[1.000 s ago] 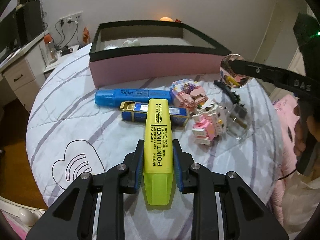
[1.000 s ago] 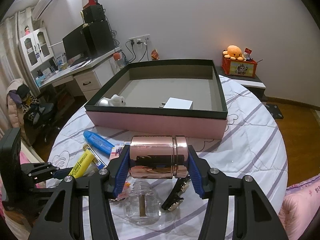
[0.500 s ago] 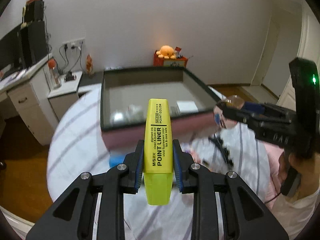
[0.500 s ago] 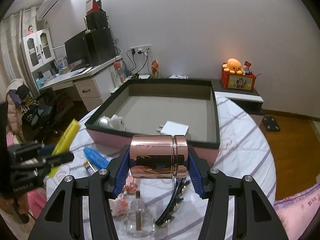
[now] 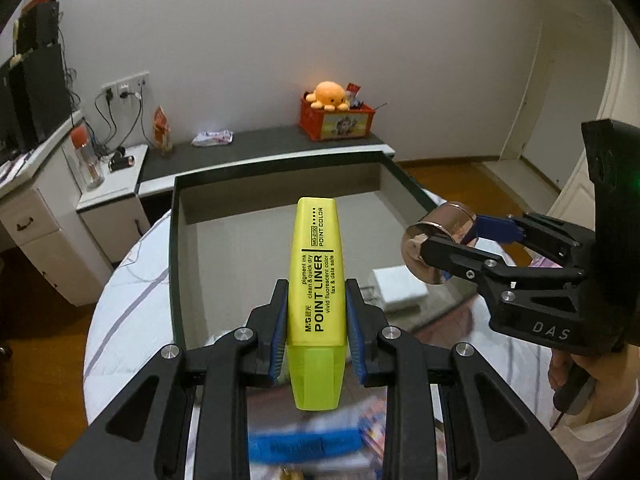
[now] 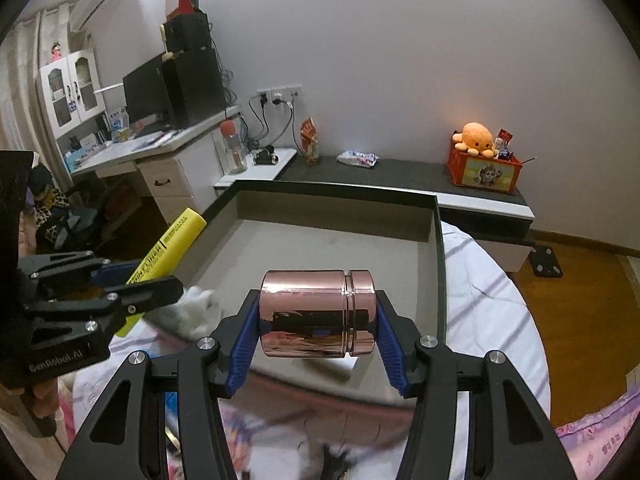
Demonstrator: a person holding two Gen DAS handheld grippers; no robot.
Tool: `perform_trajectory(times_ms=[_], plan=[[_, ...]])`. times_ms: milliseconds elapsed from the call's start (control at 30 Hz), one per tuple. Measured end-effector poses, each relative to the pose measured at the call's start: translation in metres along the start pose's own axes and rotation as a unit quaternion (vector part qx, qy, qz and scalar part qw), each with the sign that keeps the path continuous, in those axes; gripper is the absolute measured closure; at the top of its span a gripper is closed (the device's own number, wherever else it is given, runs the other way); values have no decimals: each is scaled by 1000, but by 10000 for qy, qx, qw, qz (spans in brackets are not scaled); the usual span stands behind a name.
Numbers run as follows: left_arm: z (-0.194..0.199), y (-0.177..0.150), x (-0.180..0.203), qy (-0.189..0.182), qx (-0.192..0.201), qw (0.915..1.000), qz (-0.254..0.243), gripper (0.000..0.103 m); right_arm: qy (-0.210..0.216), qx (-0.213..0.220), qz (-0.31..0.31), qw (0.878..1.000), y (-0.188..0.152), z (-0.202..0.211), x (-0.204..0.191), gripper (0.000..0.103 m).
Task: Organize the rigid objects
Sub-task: 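Carry the highlighter and cylinder into the pink box and open both tools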
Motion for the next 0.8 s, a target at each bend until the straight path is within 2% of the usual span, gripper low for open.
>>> perform_trajectory(times_ms=[267, 600, 633, 667, 700, 733, 767, 800], plan=[[-56, 9, -18, 127, -497, 9987, 55, 76, -146, -590, 72, 9981, 5, -59, 6, 48], [-76, 1, -25, 240, -693, 9973, 82, 75, -274, -852, 3, 9960, 1, -81, 18, 47], [-74, 0, -25, 268, -685, 9972, 106, 71, -237, -821, -34, 9963, 0, -80, 19, 46], [-71, 0, -26, 326, -686, 9970, 128, 56, -231, -770, -62, 9967, 1, -77, 20, 46], [-68, 0, -26, 429, -678, 9967, 136, 45, -234, -688, -78, 9973, 2, -72, 20, 40], [-64, 1, -27, 557, -619, 9964, 122, 25, -243, -568, -76, 9981, 4, -65, 18, 29], [-55, 1, -26, 677, -483, 9965, 113, 20, -249, -501, -66, 9984, 6, -60, 18, 23], [-46, 0, -24, 689, -384, 9968, 113, 20, -253, -414, -53, 9988, 7, -52, 17, 21]])
Point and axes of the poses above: each gripper's, at about its wrist camera, not at the fingertips, and z roughly against the way its jaws point, x to its right, y to its top, the point moved 3 cm from there along -z, roughly the way its jaws point, and after that the axes turned 11 degrees about -z, right-handed, at the moved point
